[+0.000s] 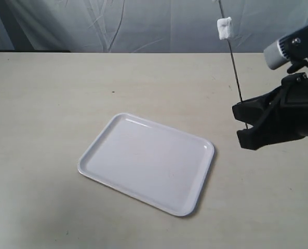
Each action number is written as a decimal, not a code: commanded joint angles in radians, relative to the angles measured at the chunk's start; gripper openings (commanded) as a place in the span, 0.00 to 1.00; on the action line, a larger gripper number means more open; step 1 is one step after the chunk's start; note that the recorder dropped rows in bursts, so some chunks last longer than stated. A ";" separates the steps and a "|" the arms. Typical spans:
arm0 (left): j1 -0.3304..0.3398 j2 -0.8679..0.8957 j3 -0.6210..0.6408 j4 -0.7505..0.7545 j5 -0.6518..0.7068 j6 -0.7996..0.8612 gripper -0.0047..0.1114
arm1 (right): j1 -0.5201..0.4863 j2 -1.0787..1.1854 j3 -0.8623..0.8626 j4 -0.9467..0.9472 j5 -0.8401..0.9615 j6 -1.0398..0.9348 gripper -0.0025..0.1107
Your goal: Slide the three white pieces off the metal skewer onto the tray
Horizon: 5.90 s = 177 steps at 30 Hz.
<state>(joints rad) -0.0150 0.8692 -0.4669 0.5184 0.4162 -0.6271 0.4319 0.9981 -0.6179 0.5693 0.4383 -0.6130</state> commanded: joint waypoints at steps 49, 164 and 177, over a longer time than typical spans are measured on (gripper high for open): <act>-0.007 0.855 -0.111 -2.263 0.783 2.183 0.25 | 0.096 0.691 0.005 0.785 0.375 -0.575 0.02; -0.157 1.073 -0.381 -2.263 0.489 1.960 0.19 | 0.339 0.792 0.005 0.697 0.470 -0.079 0.02; -0.157 1.073 -0.378 -2.263 0.463 1.942 0.24 | 0.337 0.592 0.005 0.198 0.432 0.353 0.02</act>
<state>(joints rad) -0.1680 1.9399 -0.8422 -1.7303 0.8798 1.3250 0.7697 1.6439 -0.6164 0.8944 0.8923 -0.3672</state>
